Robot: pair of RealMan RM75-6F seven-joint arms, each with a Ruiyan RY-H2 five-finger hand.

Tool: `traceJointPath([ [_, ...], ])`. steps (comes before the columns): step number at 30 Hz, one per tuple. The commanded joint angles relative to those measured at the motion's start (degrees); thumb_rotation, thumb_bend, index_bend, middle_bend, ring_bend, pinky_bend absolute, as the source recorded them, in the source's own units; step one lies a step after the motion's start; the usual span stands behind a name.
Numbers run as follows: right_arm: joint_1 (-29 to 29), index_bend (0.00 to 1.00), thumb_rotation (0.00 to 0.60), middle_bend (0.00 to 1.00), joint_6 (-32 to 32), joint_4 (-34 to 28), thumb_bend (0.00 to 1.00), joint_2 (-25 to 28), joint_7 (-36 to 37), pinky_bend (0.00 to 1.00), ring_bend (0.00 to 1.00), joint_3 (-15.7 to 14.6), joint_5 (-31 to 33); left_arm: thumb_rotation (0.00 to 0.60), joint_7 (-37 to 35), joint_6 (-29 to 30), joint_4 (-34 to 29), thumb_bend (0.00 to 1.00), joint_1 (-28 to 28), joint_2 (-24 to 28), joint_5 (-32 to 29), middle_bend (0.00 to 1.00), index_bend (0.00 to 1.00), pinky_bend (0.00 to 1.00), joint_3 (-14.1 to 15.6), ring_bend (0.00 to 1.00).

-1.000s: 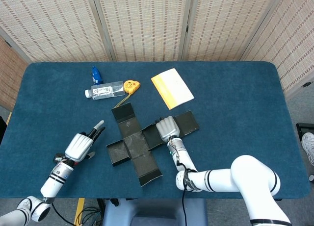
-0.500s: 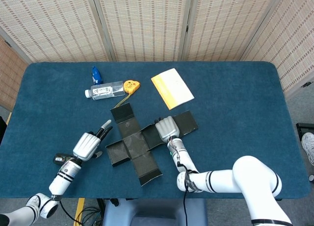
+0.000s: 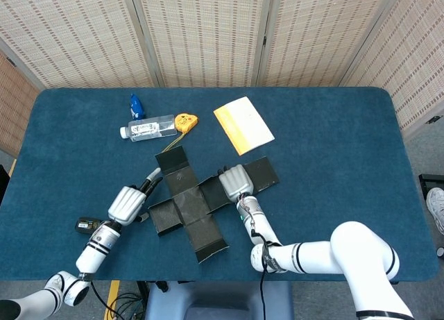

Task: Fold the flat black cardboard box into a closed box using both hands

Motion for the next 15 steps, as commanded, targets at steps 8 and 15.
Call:
traceJointPath([
  [8, -0.6, 0.33, 0.6, 0.39, 0.0, 0.2, 0.14, -0.1, 0.4, 0.89, 0.7, 0.5, -0.5, 0.6, -4.2, -0.9, -5.1, 0.09, -0.3, 1.8, -1.7, 0.01, 0.0, 0.55, -0.7, 0.62],
  [15, -0.6, 0.33, 0.6, 0.39, -0.6, 0.0, 0.14, 0.0, 0.7, 0.89, 0.7, 1.2, -0.5, 0.6, -6.3, -1.4, -10.6, 0.09, -0.5, 4.1, -2.8, 0.01, 0.0, 0.55, -1.4, 0.62],
])
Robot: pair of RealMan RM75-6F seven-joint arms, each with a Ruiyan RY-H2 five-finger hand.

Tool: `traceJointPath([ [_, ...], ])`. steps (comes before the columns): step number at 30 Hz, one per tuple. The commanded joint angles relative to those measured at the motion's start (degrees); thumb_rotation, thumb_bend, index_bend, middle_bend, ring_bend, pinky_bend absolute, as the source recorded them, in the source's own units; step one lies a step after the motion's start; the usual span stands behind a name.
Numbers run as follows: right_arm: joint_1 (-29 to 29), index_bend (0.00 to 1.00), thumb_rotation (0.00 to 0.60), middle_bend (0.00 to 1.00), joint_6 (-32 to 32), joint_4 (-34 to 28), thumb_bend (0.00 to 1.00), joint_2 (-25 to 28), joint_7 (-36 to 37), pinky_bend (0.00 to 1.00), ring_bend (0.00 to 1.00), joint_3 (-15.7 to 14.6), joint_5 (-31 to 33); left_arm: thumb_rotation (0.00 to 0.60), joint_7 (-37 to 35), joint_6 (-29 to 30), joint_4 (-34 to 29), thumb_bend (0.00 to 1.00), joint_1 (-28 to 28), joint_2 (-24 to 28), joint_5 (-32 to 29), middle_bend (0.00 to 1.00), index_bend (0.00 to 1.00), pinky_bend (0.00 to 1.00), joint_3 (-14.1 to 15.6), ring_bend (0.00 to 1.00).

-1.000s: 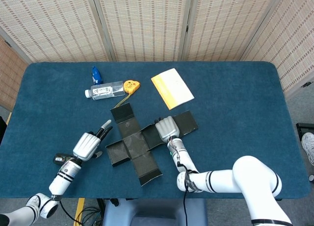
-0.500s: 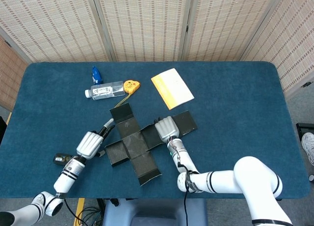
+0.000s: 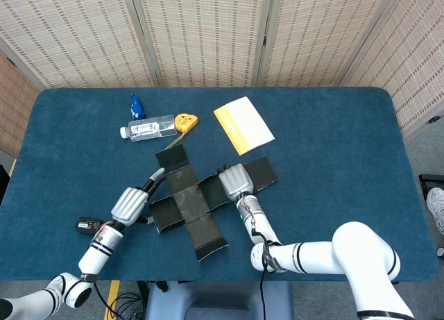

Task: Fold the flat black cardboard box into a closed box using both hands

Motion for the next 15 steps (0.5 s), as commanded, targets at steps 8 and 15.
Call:
traceJointPath([
  [8, 0.6, 0.33, 0.6, 0.39, 0.9, -1.5, 0.14, 0.5, -1.4, 0.89, 0.7, -0.4, -1.2, 0.6, -3.6, -2.0, -8.8, 0.09, -0.6, 3.6, -2.5, 0.0, 0.0, 0.55, -1.4, 0.61],
  [15, 2.4, 0.33, 0.6, 0.39, 2.2, -3.5, 0.14, 1.1, -5.0, 0.89, 0.7, -1.3, -3.7, 0.6, -8.4, -5.6, -13.7, 0.09, -2.0, 6.2, -3.8, 0.0, 0.0, 0.57, -2.0, 0.6],
])
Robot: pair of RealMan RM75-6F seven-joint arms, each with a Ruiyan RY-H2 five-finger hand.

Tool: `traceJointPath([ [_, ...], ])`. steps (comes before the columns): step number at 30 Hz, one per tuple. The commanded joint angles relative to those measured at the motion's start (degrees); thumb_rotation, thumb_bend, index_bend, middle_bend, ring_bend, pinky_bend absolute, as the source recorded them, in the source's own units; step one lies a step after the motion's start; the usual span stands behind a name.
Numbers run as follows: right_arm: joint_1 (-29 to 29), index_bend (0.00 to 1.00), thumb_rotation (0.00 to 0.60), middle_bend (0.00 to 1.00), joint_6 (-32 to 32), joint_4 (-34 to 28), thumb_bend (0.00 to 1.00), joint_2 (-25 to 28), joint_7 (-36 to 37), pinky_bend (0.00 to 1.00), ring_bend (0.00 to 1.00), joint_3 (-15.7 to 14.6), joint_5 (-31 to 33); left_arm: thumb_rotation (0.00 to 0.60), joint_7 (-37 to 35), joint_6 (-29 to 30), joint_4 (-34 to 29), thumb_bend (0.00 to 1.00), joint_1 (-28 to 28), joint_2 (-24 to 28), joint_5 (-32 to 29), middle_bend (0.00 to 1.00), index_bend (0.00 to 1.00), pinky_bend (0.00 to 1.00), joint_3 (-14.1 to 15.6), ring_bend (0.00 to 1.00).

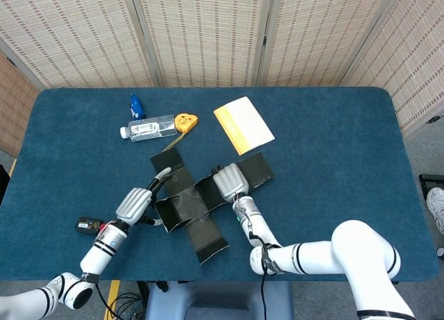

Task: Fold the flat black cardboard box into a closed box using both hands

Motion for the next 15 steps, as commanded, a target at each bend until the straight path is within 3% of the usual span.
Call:
traceJointPath([
  [1, 1.2, 0.33, 0.6, 0.39, 0.9, -0.9, 0.14, 0.2, -2.3, 0.89, 0.7, -0.8, -1.4, 0.6, -2.1, -1.8, -1.9, 0.09, -0.8, 1.1, -1.0, 0.0, 0.0, 0.57, -0.5, 0.6],
  [15, 4.1, 0.33, 0.6, 0.39, 0.2, -1.2, 0.14, 0.1, -8.1, 0.89, 0.71, -4.9, -9.8, 0.6, -6.7, -5.3, -4.1, 0.09, -2.4, 2.6, -1.5, 0.0, 0.0, 0.59, -0.1, 0.59],
])
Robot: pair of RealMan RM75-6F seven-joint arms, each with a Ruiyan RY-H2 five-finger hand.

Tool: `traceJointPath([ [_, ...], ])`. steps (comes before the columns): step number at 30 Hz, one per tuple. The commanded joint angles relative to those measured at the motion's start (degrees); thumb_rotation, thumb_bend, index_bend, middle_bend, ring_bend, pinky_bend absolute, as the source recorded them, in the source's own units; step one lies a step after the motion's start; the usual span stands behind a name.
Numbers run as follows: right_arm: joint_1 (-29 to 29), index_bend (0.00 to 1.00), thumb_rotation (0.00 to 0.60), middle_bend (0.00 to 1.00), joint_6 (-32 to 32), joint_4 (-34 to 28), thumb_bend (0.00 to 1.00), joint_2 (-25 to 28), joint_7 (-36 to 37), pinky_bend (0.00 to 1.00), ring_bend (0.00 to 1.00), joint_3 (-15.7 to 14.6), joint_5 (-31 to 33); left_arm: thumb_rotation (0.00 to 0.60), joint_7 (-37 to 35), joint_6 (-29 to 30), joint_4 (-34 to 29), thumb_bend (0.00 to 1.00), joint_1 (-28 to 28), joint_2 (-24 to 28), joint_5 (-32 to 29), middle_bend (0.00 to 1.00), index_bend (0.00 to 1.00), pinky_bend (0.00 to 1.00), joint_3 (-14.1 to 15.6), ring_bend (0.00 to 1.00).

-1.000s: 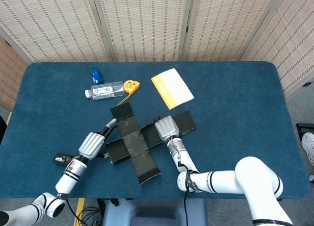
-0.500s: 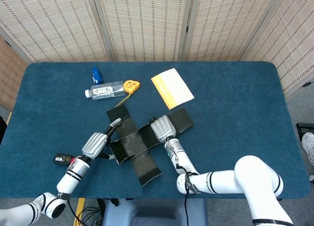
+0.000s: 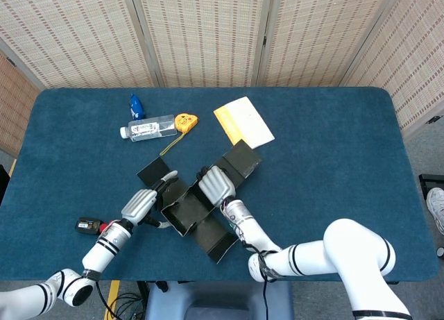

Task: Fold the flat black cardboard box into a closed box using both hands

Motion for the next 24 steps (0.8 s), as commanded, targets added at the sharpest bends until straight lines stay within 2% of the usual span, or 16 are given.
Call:
traceJointPath([
  [1, 0.8, 0.33, 0.6, 0.39, -0.9, 0.6, 0.14, -0.1, -1.0, 0.89, 0.71, -1.0, -2.2, 0.6, -1.7, -1.0, -0.7, 0.09, -0.4, 0.6, -0.3, 0.0, 0.0, 0.59, 0.0, 0.59],
  [11, 1.9, 0.34, 0.6, 0.39, -3.2, 1.8, 0.14, -0.3, -1.5, 0.89, 0.72, -2.9, -9.0, 0.6, -11.4, -3.1, -0.1, 0.09, -1.6, 1.4, 1.1, 0.0, 0.0, 0.6, 0.7, 0.59],
  [24, 2.9, 0.36, 0.6, 0.4, -7.2, 3.3, 0.15, 0.2, 0.0, 0.89, 0.72, -4.6, -16.8, 0.6, -20.2, -3.2, 1.8, 0.09, -2.0, 1.5, 3.0, 0.0, 0.0, 0.62, 2.3, 0.59],
])
